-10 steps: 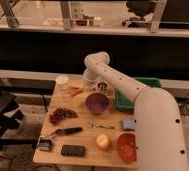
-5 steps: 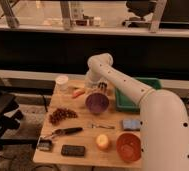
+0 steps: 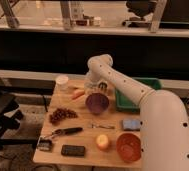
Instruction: Place pepper in table surface
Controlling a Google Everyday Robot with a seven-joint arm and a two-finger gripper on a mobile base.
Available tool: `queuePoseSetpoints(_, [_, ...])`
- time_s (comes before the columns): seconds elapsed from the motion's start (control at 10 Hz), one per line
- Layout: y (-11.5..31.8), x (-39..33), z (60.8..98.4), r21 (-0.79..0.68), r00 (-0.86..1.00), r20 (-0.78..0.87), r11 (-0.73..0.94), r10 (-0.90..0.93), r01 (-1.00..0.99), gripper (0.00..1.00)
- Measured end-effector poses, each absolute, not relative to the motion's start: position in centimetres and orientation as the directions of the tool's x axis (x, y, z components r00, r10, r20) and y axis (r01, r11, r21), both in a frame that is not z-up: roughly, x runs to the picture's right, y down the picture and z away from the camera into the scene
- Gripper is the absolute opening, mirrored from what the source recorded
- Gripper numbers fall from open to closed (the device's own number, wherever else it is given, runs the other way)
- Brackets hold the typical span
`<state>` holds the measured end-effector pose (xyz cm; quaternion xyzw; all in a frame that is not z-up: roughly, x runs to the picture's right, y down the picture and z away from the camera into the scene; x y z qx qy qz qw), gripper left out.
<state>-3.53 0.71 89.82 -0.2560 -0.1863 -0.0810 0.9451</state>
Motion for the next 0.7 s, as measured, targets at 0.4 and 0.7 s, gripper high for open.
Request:
queuePoseSetpoints(0.4, [1.3, -4.9, 89.0, -0.411, 0.897, 0.434, 0.867, -0.086, 0.283, 0.15])
queuePoseSetpoints(0.7, [2.3, -7.0, 88.0, -0.372, 0.863, 0.493, 0.869, -0.114, 0.327, 0.0])
